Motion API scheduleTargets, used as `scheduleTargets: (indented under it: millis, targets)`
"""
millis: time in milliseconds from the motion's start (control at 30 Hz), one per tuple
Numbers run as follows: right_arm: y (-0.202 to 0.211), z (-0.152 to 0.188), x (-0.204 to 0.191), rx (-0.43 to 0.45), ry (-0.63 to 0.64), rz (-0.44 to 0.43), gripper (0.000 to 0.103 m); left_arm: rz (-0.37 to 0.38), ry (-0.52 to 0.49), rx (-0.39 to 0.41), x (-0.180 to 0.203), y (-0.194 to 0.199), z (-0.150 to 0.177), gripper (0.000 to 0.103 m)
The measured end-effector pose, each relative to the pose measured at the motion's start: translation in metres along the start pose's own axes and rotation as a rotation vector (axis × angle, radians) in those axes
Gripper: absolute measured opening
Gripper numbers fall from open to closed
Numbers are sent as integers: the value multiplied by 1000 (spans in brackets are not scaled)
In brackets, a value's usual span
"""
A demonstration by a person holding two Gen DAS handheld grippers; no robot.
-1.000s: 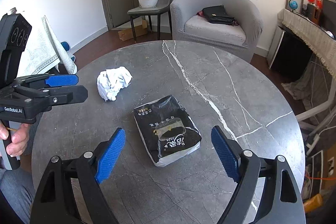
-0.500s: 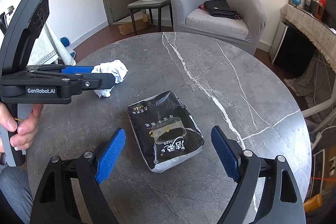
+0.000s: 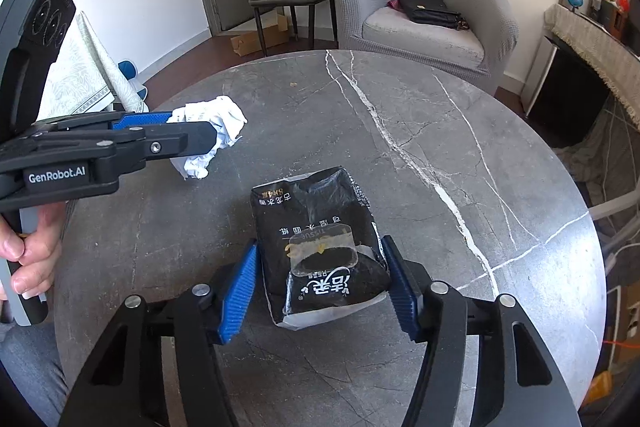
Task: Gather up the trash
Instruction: 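Close the right tool on the black snack bag while the left tool grasps the paper ball, then carry the paper ball and black bag over the green bin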
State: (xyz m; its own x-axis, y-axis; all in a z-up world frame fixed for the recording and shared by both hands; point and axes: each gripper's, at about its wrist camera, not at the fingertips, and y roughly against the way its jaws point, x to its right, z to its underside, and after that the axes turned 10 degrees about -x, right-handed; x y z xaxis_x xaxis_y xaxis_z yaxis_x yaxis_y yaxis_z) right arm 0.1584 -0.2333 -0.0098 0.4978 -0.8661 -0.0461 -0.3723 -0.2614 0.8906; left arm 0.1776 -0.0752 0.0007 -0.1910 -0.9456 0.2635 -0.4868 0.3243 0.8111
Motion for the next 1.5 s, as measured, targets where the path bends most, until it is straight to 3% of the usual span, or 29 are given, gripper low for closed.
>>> scheduleTargets:
  millis: [333,733,1133,1500]
  targets:
    - [12,14,-27,-4,-23,13,52,7,15,38,-8,39,43,50]
    - [40,23,-70,86,-110,8,52,14,32,65,-37,70,93,50]
    - [35,17,-127,113,-50,-55,52,-101,56,124,-82,106,115,50]
    - [28,-5,-176,120,39,-115,52,-197,121,42,-151,101,138,51]
